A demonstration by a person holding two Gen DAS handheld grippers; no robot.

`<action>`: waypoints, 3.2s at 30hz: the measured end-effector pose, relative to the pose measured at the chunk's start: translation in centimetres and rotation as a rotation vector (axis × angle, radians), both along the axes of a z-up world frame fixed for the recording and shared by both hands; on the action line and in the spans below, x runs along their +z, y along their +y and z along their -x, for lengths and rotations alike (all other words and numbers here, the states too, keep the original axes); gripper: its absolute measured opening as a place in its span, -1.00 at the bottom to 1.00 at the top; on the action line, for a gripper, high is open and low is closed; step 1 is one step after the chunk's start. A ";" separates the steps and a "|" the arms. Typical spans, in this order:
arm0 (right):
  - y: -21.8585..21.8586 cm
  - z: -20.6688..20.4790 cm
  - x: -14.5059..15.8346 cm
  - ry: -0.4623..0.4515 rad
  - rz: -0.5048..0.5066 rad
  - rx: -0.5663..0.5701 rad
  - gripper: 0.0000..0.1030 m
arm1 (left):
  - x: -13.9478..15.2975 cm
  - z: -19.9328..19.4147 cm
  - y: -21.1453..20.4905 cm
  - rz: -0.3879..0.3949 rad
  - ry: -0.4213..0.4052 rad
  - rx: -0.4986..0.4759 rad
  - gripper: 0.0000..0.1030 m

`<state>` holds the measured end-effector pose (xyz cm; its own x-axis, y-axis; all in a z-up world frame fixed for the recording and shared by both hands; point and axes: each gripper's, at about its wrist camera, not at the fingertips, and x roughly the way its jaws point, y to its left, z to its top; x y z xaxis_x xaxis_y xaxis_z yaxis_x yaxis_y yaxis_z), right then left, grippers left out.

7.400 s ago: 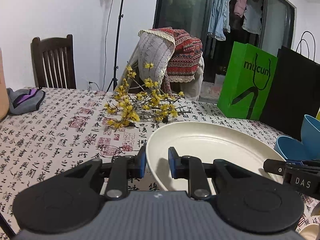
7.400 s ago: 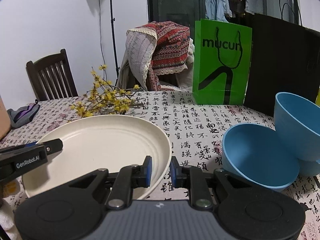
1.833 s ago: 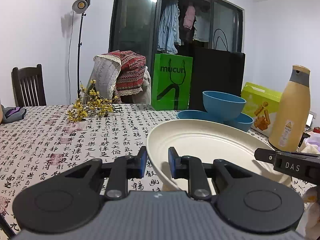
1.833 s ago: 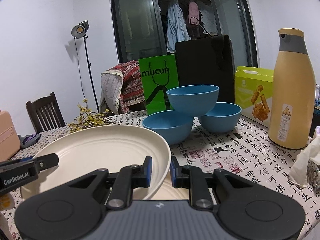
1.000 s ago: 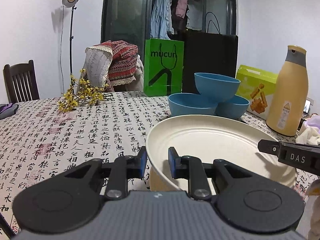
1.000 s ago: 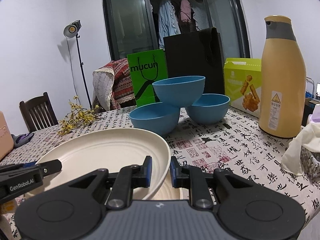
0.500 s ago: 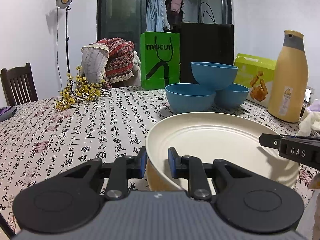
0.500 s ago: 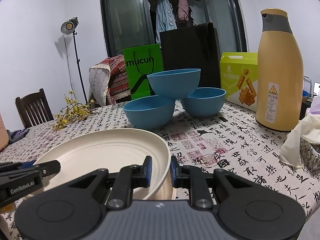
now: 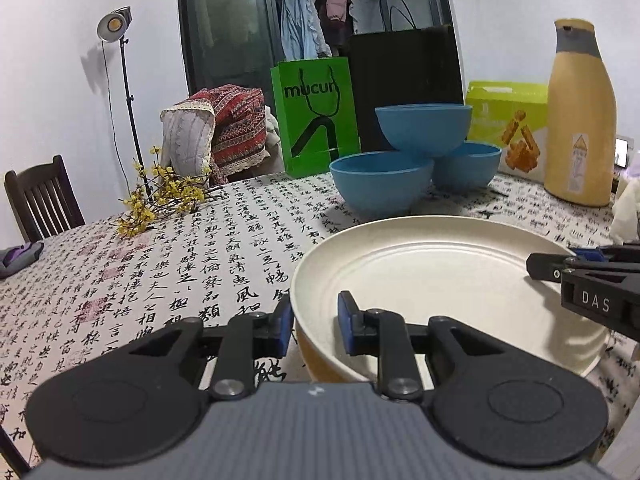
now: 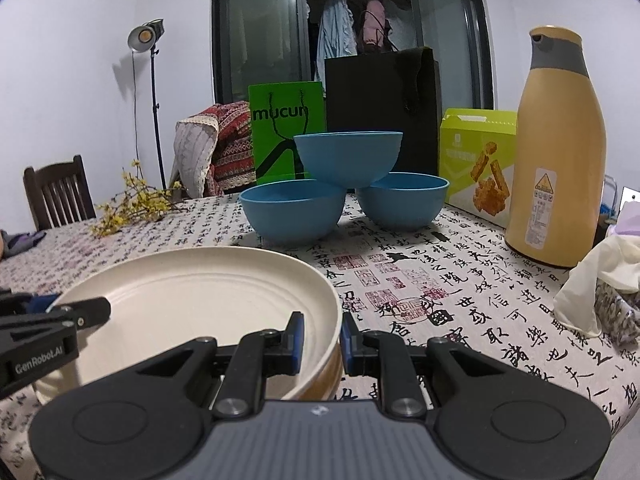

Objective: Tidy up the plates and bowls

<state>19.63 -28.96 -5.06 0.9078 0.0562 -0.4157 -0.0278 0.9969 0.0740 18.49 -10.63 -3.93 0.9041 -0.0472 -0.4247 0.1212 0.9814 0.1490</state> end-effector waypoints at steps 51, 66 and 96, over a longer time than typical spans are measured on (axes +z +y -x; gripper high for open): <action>-5.6 -5.4 -0.5 -0.109 -0.075 -0.011 1.00 | 0.3 -1.5 10.2 0.342 -0.015 0.116 1.00; -6.6 -4.6 -0.8 -0.138 -0.162 -0.018 1.00 | 0.1 -1.2 11.2 0.421 -0.030 0.136 1.00; -6.3 -4.5 -0.8 -0.141 -0.150 -0.035 1.00 | 0.2 -0.5 10.6 0.383 -0.070 0.143 1.00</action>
